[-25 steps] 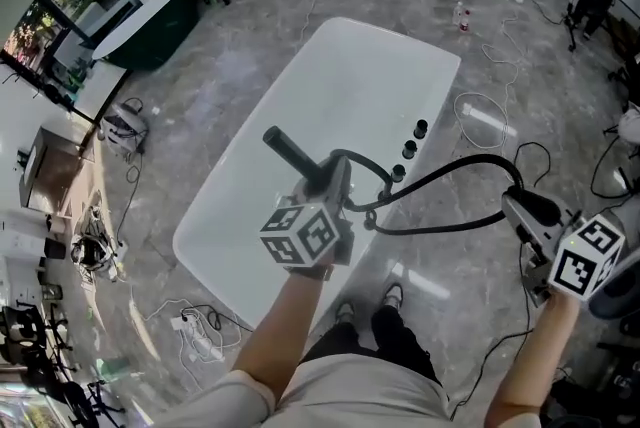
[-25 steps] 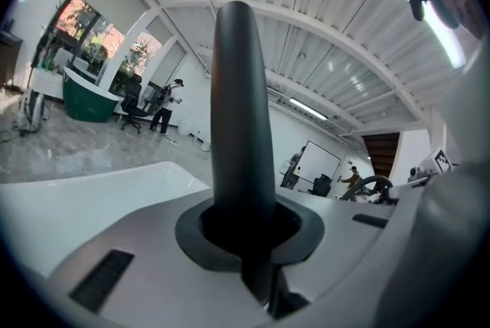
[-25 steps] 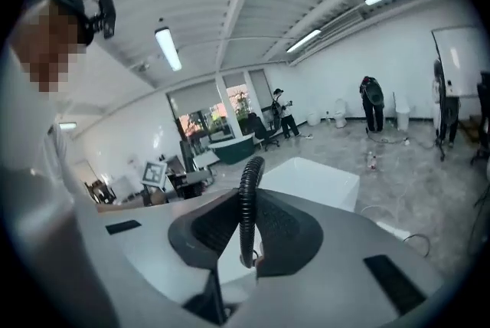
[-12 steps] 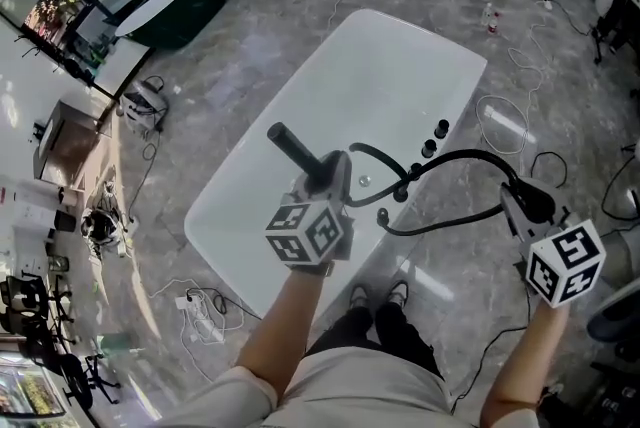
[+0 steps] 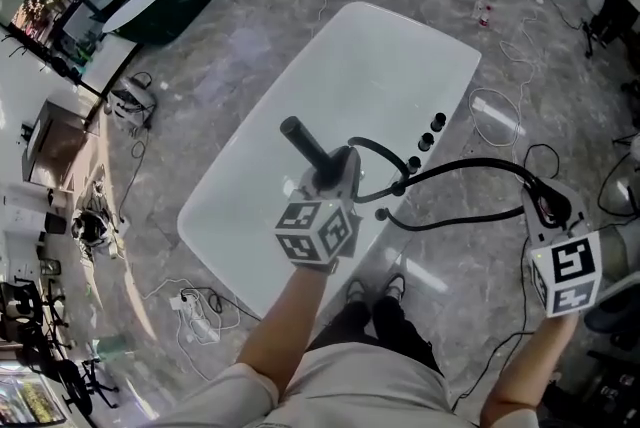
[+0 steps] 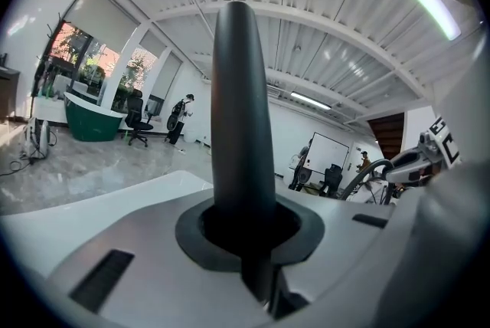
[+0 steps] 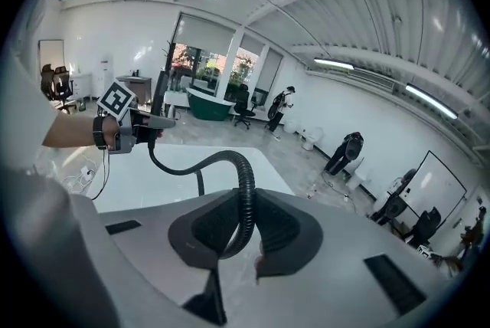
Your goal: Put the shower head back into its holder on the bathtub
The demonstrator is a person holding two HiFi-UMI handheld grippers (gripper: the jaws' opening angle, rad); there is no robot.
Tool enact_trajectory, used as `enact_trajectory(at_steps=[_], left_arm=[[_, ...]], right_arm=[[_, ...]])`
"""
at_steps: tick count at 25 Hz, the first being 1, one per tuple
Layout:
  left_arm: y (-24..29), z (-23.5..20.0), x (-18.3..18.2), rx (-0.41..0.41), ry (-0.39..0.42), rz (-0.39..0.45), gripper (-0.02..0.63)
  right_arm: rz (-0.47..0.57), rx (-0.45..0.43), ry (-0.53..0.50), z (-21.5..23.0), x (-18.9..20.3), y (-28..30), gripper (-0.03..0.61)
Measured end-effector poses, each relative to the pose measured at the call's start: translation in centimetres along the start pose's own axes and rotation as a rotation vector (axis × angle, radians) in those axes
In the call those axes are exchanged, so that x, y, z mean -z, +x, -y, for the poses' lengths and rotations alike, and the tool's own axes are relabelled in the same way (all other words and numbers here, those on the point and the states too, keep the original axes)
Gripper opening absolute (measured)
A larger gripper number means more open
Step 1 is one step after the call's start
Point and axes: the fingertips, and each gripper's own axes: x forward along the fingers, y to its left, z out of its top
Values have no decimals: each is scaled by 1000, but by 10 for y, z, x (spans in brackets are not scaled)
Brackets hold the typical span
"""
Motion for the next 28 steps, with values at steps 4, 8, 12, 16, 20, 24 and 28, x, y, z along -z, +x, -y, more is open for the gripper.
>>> enact_trajectory(at_steps=[4, 8, 12, 16, 20, 24, 28], left_arm=[[1, -4, -3, -17, 18, 0, 40], [-8, -19, -6, -47, 23, 3, 40], [-11, -25, -5, -51, 1, 16, 40], [-8, -22, -11, -38, -1, 22, 40], [-5, -18, -14, -27, 8, 24, 40], [-9, -24, -5, -37, 11, 9, 40], [-10, -29, -5, -50, 12, 9, 40]], right_arm=[[-12, -36, -22, -23, 1, 30, 67], [-3, 118, -75, -29, -2, 50, 67], [139, 193, 35, -11, -18, 43, 67], [265, 277, 79, 7, -31, 41, 67], [186, 239, 31, 4, -15, 54, 67], [93, 118, 3, -32, 13, 88, 67], [190, 180, 44, -36, -1, 90, 67]])
